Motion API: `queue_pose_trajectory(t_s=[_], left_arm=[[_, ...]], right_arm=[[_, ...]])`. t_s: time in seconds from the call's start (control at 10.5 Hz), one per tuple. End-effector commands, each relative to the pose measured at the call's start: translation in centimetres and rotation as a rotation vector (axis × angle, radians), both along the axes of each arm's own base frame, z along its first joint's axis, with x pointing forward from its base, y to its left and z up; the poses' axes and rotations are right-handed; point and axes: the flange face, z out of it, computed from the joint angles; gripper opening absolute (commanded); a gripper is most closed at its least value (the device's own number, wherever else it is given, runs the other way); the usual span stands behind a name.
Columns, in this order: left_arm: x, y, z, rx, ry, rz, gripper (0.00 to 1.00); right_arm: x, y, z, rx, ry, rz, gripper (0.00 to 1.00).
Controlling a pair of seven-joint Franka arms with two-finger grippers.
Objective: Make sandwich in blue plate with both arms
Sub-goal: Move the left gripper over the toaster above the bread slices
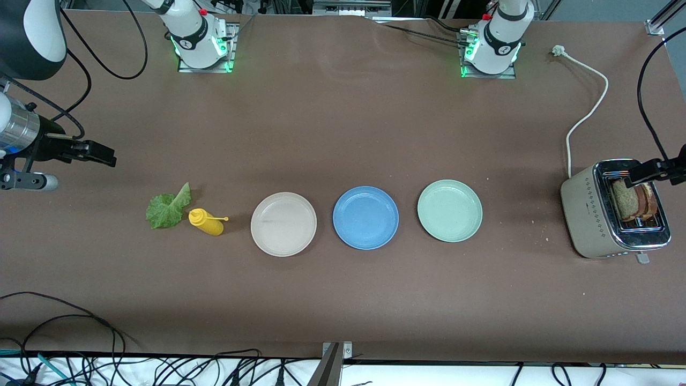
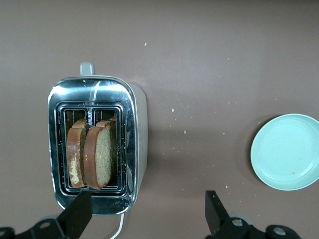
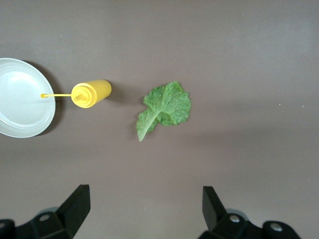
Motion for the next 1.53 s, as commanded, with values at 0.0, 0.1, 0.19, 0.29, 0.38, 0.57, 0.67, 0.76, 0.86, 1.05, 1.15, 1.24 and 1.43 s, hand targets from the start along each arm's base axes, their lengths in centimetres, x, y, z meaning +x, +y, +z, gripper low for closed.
queue_pose_trajectory(t_s=[0.0, 0.1, 0.19, 0.29, 0.38, 0.57, 0.67, 0.76, 0.86, 1.05, 1.15, 1.24, 1.43], left_arm=[[0.3, 1.7, -2.4, -0.001, 0.069, 0.006, 1.0], [0.3, 2.1, -3.0, -0.001, 0.08, 0.011, 1.0], [0.7, 2.5, -5.2, -0.008, 0.114, 0.015, 1.0], [0.9, 3.3, -6.7, -0.012, 0.137, 0.024, 1.0], [1.0, 3.4, -7.9, -0.017, 0.157, 0.025, 1.0], [1.2, 3.7, -9.5, -0.02, 0.18, 0.018, 1.0], [1.1, 4.5, -10.0, -0.006, 0.193, -0.005, 1.0], [1.3, 4.8, -10.6, 0.003, 0.201, -0.027, 1.0], [1.3, 5.1, -10.7, 0.002, 0.2, -0.029, 1.0], [1.2, 6.6, -12.0, -0.005, 0.206, -0.035, 1.0], [1.3, 7.9, -12.5, -0.007, 0.192, -0.046, 1.0], [1.3, 8.6, -13.3, -0.011, 0.189, -0.055, 1.0], [1.2, 9.2, -13.9, -0.014, 0.192, -0.05, 1.0]], right_arm=[[-0.1, 0.1, 0.2, 0.004, 0.003, -0.002, 1.0], [0.0, 0.2, 0.0, 0.004, 0.005, -0.002, 1.0], [0.0, 0.2, -0.1, 0.003, 0.008, -0.002, 1.0], [0.1, 0.3, 0.0, 0.004, 0.006, -0.001, 1.0], [0.1, 0.2, 0.0, 0.005, 0.005, -0.001, 1.0], [0.1, 0.3, -0.1, 0.004, 0.005, 0.002, 1.0], [0.1, 0.3, -0.1, 0.004, 0.005, 0.002, 1.0], [0.1, 0.3, -0.1, 0.004, 0.005, 0.002, 1.0], [0.1, 0.3, -0.1, 0.004, 0.006, 0.002, 1.0], [0.1, 0.3, -0.3, 0.005, 0.01, 0.004, 1.0], [0.2, 0.3, -0.3, 0.004, 0.01, 0.004, 1.0], [0.2, 0.3, -0.3, 0.004, 0.01, 0.002, 1.0], [0.2, 0.3, -0.4, 0.004, 0.011, 0.004, 1.0]])
